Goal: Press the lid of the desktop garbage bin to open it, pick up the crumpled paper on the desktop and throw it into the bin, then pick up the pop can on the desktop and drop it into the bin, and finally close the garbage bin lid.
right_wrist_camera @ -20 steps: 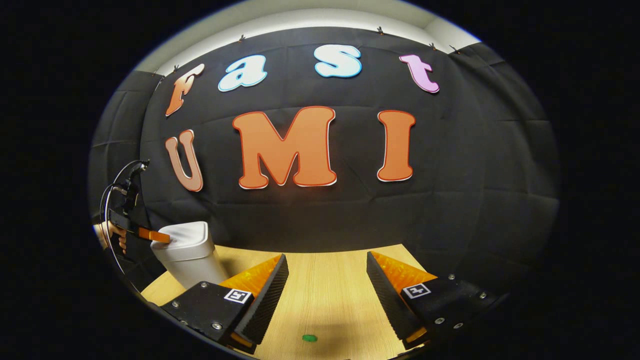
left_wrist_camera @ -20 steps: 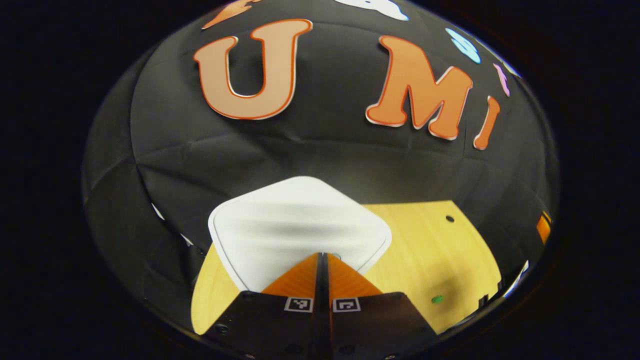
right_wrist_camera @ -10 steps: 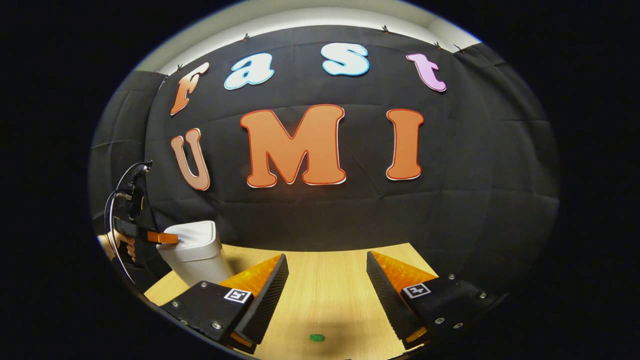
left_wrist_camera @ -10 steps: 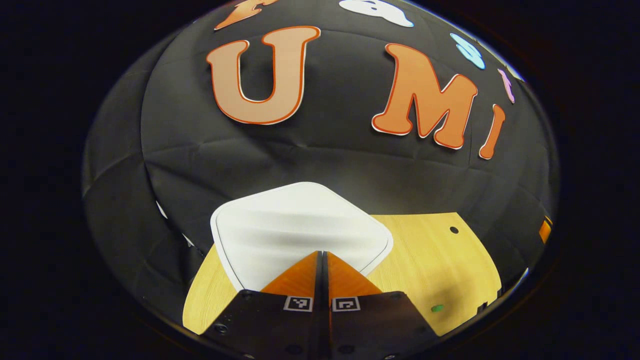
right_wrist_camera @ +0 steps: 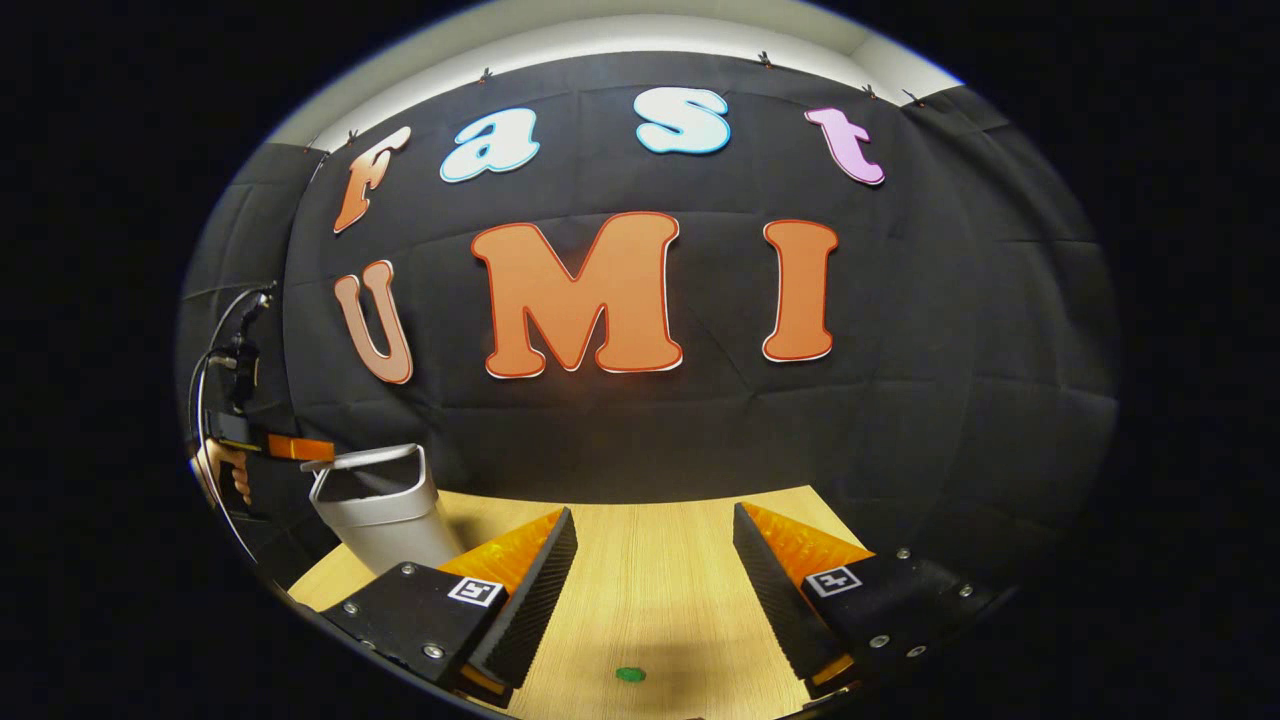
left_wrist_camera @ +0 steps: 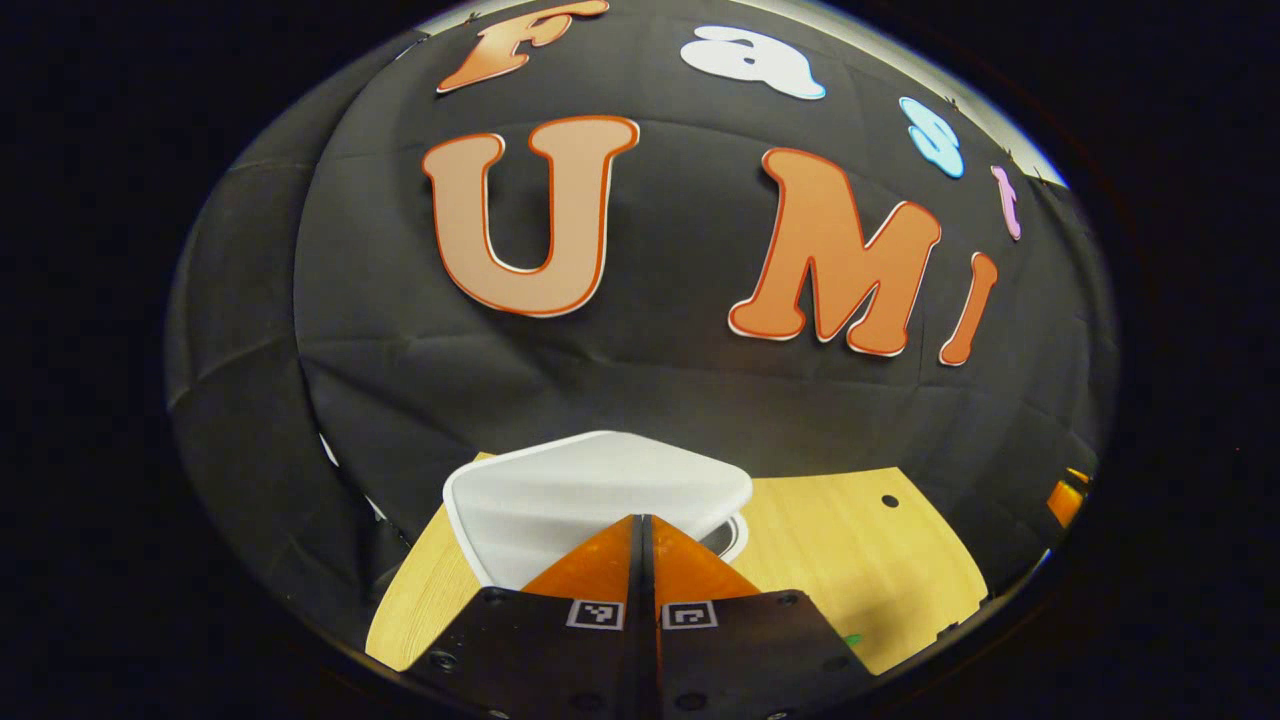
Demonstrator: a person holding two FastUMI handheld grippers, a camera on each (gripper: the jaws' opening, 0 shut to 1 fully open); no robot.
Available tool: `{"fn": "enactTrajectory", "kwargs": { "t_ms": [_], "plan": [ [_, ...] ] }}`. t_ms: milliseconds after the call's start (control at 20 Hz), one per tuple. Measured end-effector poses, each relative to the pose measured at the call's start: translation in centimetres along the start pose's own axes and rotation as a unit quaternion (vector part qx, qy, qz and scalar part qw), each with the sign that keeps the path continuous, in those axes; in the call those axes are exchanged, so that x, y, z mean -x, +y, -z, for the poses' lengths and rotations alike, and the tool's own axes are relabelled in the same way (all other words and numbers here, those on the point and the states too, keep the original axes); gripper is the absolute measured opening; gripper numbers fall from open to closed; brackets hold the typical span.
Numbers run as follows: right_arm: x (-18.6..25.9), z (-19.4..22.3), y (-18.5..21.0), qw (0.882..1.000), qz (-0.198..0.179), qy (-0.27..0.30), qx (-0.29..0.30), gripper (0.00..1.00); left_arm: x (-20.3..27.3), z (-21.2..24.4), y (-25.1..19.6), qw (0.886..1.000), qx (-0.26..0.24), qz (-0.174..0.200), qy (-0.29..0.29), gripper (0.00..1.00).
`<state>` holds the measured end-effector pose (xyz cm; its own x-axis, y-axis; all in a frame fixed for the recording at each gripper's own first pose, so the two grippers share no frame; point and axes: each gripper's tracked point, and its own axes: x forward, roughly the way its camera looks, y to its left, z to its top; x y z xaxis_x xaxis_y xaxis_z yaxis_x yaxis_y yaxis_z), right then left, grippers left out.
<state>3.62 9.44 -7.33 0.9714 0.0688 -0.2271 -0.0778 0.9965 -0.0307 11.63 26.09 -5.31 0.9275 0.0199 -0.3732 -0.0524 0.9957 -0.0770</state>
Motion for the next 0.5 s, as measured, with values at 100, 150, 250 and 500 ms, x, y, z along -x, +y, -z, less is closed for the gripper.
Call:
{"fn": "enactTrajectory", "kwargs": {
  "t_ms": [100, 150, 250, 500],
  "plan": [
    [0.1, -0.1, -0.1, 1.0, 0.0, -0.001, -0.003, 0.94, 1.4, -1.6, -0.3, 1.0, -0.012, -0.005, -0.021, 0.0],
    [0.2, -0.1, -0.1, 1.0, 0.0, -0.002, -0.003, 0.94, 2.1, -2.3, -0.4, 0.999, -0.021, -0.009, -0.033, 0.0],
    [0.2, -0.2, 0.0, 1.0, -0.003, -0.002, -0.005, 0.94, 3.4, -3.7, -0.9, 0.998, -0.032, -0.016, -0.059, 0.0],
    [0.5, -0.4, 0.0, 1.0, -0.008, -0.006, -0.007, 0.94, 5.5, -4.6, -3.3, 0.996, -0.029, -0.004, -0.084, 0.0]
  ]
}}
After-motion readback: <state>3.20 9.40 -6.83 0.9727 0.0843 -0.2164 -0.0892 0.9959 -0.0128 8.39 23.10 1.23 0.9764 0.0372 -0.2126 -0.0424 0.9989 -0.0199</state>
